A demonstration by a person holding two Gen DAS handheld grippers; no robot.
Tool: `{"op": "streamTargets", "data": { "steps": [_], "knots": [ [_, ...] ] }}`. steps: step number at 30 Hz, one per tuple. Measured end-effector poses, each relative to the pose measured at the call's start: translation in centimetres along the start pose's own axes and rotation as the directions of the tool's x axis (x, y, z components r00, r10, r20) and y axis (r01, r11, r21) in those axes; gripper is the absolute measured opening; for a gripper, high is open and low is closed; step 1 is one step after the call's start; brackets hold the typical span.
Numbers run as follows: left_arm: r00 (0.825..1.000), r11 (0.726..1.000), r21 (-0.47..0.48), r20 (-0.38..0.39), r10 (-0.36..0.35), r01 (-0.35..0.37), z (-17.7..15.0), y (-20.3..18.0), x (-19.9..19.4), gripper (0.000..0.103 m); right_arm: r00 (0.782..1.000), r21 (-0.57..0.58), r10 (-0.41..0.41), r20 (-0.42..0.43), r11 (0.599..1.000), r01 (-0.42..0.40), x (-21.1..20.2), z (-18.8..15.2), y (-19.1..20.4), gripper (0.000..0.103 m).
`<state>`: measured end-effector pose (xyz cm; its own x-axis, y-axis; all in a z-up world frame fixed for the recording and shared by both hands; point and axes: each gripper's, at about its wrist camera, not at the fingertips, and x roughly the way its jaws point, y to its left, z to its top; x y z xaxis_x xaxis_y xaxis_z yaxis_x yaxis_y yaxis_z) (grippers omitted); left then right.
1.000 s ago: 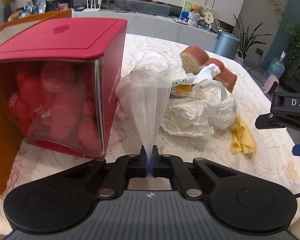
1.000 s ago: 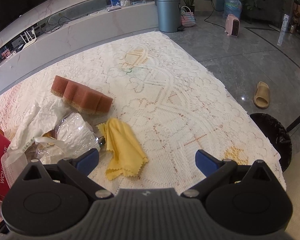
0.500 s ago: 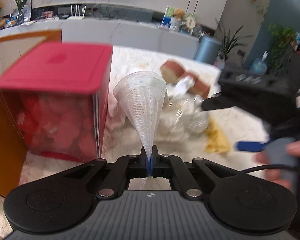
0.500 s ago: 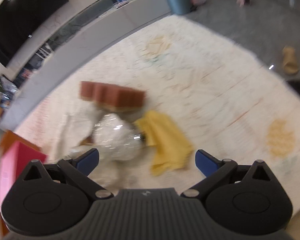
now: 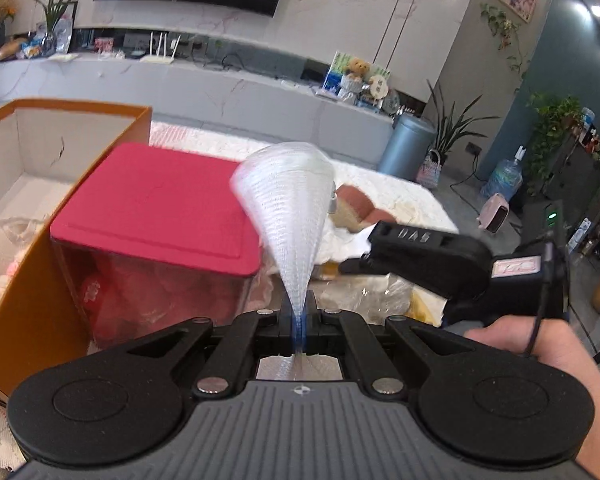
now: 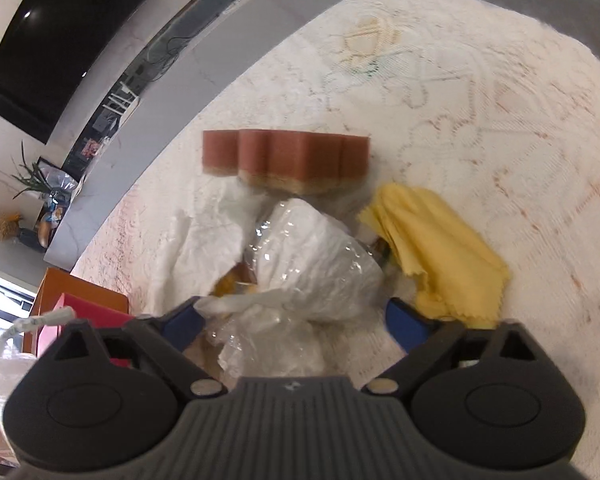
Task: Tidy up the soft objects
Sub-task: 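Lift the clear bag with the left tool while the right tool grasps the crumpled plastic bag, then carry both plastic bags over the cardboard box with both tools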
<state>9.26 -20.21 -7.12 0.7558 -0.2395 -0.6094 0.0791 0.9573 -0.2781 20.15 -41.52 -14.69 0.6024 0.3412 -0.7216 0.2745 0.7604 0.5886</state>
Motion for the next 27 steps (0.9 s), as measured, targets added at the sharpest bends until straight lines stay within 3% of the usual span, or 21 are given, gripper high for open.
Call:
{"op": "streamTargets", "data": {
  "steps": [6,8,10,12,14,22,27],
  "knots": [
    [1.000,1.000,0.007,-0.012,0.018,-0.018,0.2,0.5,0.0,0.003,0.998,-0.153,-0.056,0.024,0.986,0.059,-0.6,-0.4,1.5,0.068],
    [1.000,1.000,0.006,-0.008,0.023,-0.022,0.1,0.5,-0.1,0.003,0.995,-0.211,-0.087,0.046,0.973,0.095,-1.8,-0.5,1.7,0.060],
    [1.000,1.000,0.002,0.001,0.026,-0.026,-0.1,0.6,-0.2,0.003,0.990,-0.280,-0.118,0.078,0.950,0.135,-3.5,-0.9,2.1,0.060],
    [1.000,1.000,-0.005,0.008,0.025,-0.025,-0.3,0.7,-0.2,0.003,0.982,-0.356,-0.153,0.112,0.916,0.184,-5.1,-1.6,2.4,0.060],
    [1.000,1.000,-0.008,0.009,0.029,-0.028,-0.4,0.8,-0.2,0.003,0.984,-0.390,-0.157,0.085,0.903,0.178,-5.9,-2.1,1.8,0.060],
    [0.999,0.999,0.026,-0.003,0.036,-0.035,-0.6,-0.1,0.0,0.003,0.989,-0.318,-0.140,0.055,0.936,0.150,-5.3,-1.6,0.1,0.072],
    [0.999,0.999,0.032,-0.011,0.038,-0.038,-0.8,-0.1,0.3,0.003,0.983,-0.342,-0.179,0.040,0.922,0.181,-4.1,-1.8,0.6,0.077]
  ]
}}
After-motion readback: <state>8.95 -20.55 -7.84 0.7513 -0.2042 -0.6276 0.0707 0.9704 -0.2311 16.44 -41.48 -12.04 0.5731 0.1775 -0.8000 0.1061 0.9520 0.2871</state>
